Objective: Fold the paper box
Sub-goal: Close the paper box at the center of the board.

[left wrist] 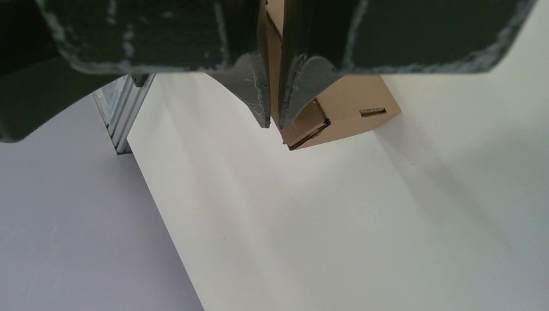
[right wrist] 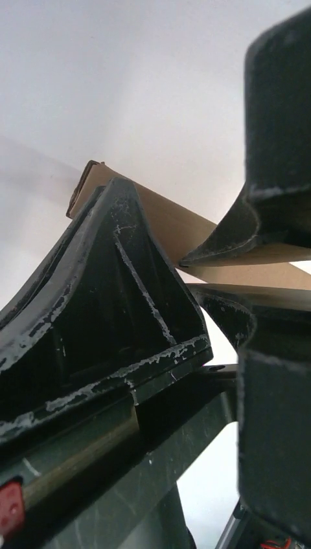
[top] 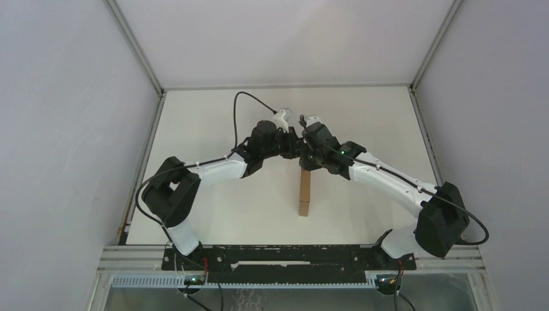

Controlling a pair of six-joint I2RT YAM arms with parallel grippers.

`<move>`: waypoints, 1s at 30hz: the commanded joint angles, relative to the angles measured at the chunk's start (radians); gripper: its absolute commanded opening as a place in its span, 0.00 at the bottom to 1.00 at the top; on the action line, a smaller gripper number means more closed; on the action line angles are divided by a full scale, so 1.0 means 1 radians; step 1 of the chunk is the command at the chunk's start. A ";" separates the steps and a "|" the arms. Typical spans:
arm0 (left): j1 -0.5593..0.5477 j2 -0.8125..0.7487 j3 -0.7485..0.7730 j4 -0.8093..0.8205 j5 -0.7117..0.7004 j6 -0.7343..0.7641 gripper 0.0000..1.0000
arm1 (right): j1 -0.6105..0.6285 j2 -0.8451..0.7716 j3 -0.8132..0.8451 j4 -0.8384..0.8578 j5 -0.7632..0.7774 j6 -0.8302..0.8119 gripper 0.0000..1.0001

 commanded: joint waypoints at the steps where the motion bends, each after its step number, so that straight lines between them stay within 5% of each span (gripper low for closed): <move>1: -0.002 -0.008 -0.050 -0.087 -0.020 0.027 0.15 | -0.003 -0.001 -0.025 -0.001 -0.010 0.021 0.23; 6: -0.002 -0.018 -0.050 -0.085 -0.019 0.025 0.16 | -0.007 -0.092 -0.019 0.008 -0.013 0.014 0.26; 17: 0.005 -0.112 0.062 -0.242 -0.057 0.097 0.37 | -0.042 -0.177 0.085 -0.089 0.042 -0.031 0.61; 24: 0.023 -0.126 0.116 -0.289 -0.046 0.131 0.38 | -0.044 -0.115 0.080 -0.093 0.054 -0.024 0.63; 30: 0.047 -0.153 0.014 -0.261 -0.058 0.123 0.38 | -0.071 -0.100 0.069 -0.090 0.032 -0.022 0.64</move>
